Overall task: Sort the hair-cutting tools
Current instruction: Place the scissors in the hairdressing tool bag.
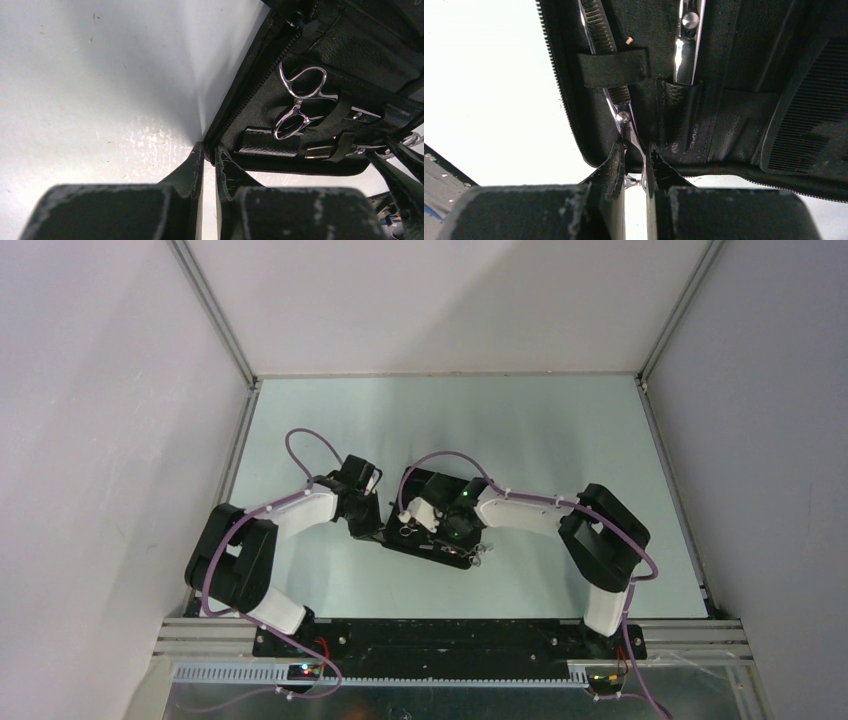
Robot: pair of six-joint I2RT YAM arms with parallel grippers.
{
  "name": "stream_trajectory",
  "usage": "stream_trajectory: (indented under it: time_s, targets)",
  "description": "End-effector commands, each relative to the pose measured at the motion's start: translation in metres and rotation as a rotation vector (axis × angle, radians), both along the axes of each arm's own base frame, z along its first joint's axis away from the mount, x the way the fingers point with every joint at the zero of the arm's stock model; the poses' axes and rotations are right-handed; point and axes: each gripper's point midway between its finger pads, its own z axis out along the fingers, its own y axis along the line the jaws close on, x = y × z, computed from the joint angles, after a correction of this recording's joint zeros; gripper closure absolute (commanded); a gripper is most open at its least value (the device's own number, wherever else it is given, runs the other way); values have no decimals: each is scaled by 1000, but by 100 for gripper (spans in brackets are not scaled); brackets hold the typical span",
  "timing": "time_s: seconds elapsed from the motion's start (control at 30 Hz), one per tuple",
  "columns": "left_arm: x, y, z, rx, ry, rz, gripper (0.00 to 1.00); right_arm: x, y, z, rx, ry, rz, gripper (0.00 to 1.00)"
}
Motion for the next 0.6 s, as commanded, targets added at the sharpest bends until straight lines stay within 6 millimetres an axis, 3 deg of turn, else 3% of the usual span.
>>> stream_trajectory:
  time_s: [0.0, 0.43, 0.57]
  targets:
    - [-7, 6, -4, 32, 17, -25, 99, -5, 13, -10, -49, -61, 84, 100]
    - [-13, -1, -6, -16, 32, -18, 99, 5, 46, -4, -11, -99, 60, 100]
    - [-16, 0, -8, -16, 42, -15, 99, 5, 42, -10, -29, -72, 5, 100]
